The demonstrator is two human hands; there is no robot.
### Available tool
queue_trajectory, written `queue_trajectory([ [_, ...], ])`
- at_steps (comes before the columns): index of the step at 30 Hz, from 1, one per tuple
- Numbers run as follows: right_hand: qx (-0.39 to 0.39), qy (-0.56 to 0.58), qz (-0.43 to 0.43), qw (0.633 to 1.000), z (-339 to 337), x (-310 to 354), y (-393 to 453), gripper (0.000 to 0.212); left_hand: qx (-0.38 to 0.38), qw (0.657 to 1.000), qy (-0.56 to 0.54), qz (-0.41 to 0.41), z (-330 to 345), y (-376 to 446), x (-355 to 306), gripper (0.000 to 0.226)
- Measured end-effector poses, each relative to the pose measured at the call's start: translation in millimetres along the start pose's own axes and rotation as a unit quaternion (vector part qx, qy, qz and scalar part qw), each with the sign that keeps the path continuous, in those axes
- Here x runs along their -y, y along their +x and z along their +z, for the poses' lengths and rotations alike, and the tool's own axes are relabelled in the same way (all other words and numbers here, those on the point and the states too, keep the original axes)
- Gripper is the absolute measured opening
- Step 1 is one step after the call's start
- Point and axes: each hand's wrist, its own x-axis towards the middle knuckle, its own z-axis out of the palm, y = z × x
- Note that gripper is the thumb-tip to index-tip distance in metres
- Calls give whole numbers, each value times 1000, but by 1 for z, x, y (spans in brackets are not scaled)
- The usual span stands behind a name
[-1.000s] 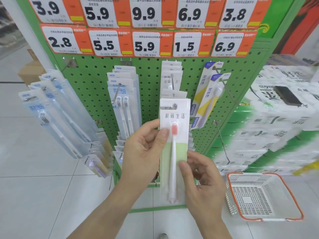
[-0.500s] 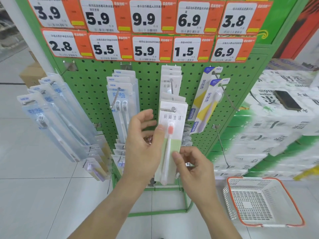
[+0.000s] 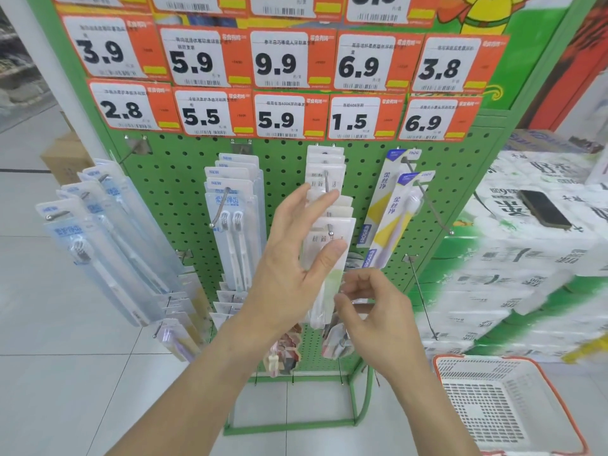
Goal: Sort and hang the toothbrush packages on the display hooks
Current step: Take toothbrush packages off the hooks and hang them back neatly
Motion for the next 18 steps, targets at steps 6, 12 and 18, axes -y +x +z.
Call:
queue_trajectory([
  [6, -64, -2, -56, 996, -15, 29, 32, 14, -23, 1000, -18, 4, -4, 3, 10, 33],
  [12, -119, -23, -130, 984, -22, 82, 95, 20, -32, 999, -16, 8, -8, 10, 11, 31],
  [18, -3, -192, -86, 978, -21, 110, 139, 23, -24, 999, -20, 21, -11, 10, 10, 34],
])
